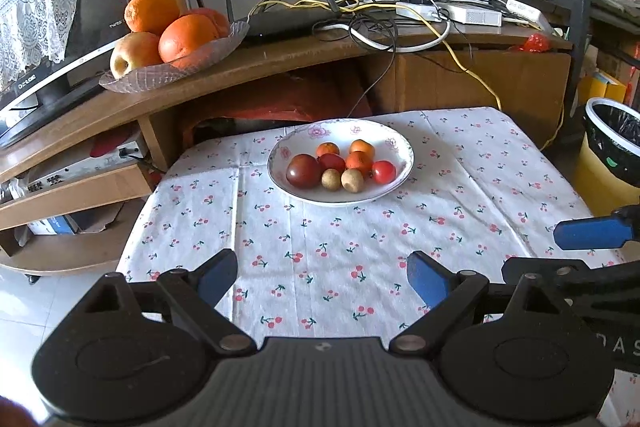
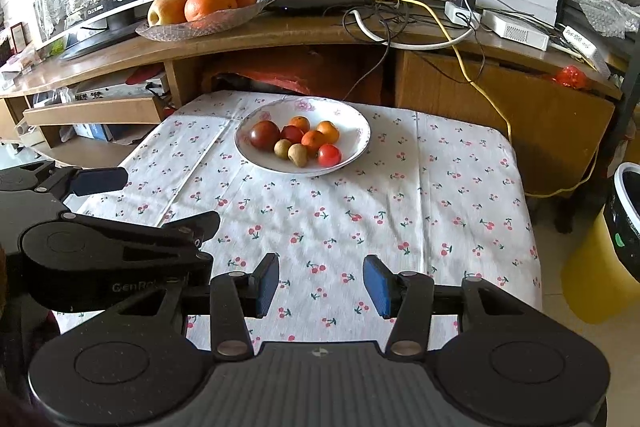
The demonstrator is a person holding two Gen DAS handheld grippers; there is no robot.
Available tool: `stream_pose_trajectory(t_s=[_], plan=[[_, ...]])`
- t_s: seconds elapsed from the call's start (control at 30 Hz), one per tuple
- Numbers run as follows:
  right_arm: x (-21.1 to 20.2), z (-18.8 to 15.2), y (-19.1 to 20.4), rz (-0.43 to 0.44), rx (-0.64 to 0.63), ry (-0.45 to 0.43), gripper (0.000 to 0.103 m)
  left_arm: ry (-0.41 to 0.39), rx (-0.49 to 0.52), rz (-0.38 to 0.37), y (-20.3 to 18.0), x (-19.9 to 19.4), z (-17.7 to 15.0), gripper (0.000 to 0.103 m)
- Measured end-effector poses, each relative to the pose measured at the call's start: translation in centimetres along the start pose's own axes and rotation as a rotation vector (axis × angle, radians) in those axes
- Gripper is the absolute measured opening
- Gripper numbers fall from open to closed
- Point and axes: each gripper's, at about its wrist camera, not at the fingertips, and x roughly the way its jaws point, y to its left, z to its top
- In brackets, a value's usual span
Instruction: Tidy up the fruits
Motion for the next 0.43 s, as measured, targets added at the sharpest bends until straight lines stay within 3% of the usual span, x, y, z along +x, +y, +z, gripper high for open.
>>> stream_pose_trajectory(t_s=[0.43], plan=[[-0.45,-0.14,0.39,0.011,-0.006,-0.010,0.047,-0.022,-0.008,0.020,0.19,-0.82,-0.53,0.100]])
